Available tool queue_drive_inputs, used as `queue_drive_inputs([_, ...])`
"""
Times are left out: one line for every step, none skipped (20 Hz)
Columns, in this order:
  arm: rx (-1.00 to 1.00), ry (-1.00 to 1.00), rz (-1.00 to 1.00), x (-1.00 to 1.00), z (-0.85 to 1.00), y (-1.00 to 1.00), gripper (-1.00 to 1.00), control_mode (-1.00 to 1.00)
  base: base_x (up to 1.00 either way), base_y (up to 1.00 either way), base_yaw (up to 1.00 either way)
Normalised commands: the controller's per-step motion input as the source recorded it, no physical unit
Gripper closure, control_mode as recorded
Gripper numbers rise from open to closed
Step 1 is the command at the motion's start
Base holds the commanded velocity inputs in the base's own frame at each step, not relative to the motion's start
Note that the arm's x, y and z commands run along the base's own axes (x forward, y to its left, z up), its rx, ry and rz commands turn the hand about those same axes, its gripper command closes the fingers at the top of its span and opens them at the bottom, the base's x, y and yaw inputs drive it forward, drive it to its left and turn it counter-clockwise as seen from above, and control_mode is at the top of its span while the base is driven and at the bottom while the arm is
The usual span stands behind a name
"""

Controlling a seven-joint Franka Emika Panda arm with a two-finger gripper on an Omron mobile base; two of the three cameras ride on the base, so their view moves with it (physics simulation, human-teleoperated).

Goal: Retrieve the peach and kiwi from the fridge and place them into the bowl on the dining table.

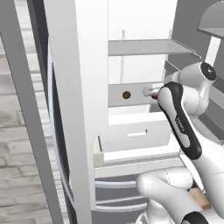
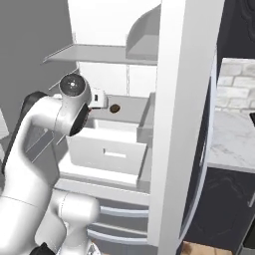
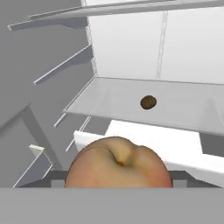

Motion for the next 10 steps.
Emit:
queue_drive_inputs([0.00,0.00,0.00,0.00,0.00,0.00,1.00,1.00,-0.92,0.00,0.03])
queue_drive_inputs([0.00,0.00,0.00,0.00,0.00,0.00,1.00,1.00,-0.94,0.00,0.02])
queue_drive_inputs([0.00,0.00,0.00,0.00,0.00,0.00,1.00,1.00,-0.93,0.01,0.00])
queue_drive_inputs([0.00,0.00,0.00,0.00,0.00,0.00,1.00,1.00,-0.93,0.06,0.00])
queue_drive_inputs([0.00,0.00,0.00,0.00,0.00,0.00,1.00,1.00,-0.95,0.06,0.00])
queue_drive_inputs([0.00,0.00,0.00,0.00,0.00,0.00,1.00,1.00,-0.96,0.06,0.00])
queue_drive_inputs([0.00,0.00,0.00,0.00,0.00,0.00,1.00,1.00,-0.96,0.04,0.00])
queue_drive_inputs([0.00,0.00,0.00,0.00,0.00,0.00,1.00,1.00,-0.95,0.02,0.00])
queue_drive_inputs([0.00,0.00,0.00,0.00,0.00,0.00,1.00,1.00,-0.96,0.03,0.00])
queue_drive_inputs([0.00,0.00,0.00,0.00,0.00,0.00,1.00,1.00,-0.98,0.00,0.00])
